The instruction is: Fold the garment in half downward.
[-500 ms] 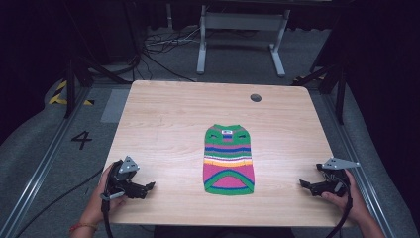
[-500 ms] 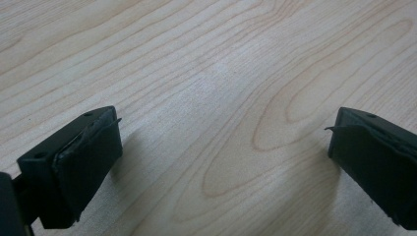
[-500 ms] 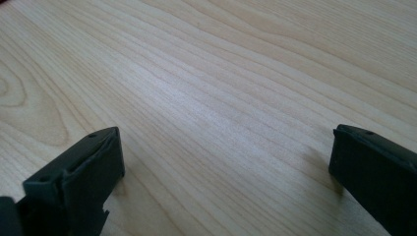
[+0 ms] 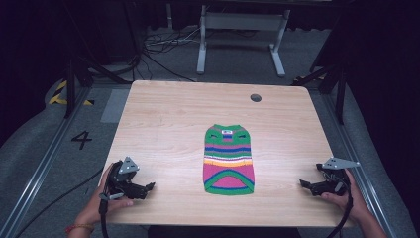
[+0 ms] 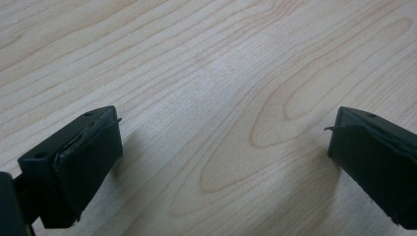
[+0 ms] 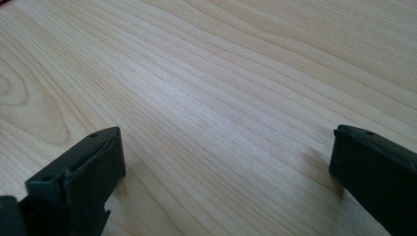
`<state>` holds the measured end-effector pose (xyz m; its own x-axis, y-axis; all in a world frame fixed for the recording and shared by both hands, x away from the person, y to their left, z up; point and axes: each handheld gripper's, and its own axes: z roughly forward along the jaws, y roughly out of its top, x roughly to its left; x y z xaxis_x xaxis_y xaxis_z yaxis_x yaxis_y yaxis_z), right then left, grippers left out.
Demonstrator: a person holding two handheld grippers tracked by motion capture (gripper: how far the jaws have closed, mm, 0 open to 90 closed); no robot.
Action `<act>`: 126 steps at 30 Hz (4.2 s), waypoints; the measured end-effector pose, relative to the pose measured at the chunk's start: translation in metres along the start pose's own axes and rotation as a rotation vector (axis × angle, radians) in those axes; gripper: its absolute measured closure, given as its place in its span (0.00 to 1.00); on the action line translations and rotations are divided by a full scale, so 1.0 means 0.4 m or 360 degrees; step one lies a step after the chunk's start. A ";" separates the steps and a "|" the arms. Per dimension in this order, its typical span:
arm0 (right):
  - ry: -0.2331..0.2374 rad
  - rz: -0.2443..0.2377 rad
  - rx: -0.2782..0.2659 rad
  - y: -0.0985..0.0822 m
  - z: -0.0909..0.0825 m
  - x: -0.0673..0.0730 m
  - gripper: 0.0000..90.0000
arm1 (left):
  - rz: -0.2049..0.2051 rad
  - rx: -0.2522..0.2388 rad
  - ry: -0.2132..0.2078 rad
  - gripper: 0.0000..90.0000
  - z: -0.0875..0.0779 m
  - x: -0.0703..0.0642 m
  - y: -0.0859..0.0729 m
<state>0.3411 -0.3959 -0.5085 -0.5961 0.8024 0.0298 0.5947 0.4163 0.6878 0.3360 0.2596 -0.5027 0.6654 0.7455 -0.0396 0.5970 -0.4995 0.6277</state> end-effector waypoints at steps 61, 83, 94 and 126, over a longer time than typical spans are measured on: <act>0.0167 -0.0272 0.0001 0.493 0.351 0.100 0.50 | 0.0093 -0.0102 -0.0179 0.35 0.342 -0.013 0.519; 0.0205 -0.0099 0.0032 0.499 0.456 0.086 0.61 | -0.0024 -0.0087 -0.0268 0.59 0.450 -0.023 0.551; 0.0297 -0.0158 0.0033 0.496 0.452 0.092 0.88 | 0.0049 -0.0062 -0.0271 0.85 0.450 -0.050 0.559; 0.0288 -0.0305 -0.0278 0.534 0.307 0.109 0.95 | 0.0319 -0.0293 -0.0152 0.92 0.313 -0.092 0.603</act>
<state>0.5085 -0.2193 -0.4494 -0.7842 0.6204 0.0054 0.3697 0.4603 0.8072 0.5115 0.0566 -0.4471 0.8061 0.5910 0.0320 0.3638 -0.5374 0.7608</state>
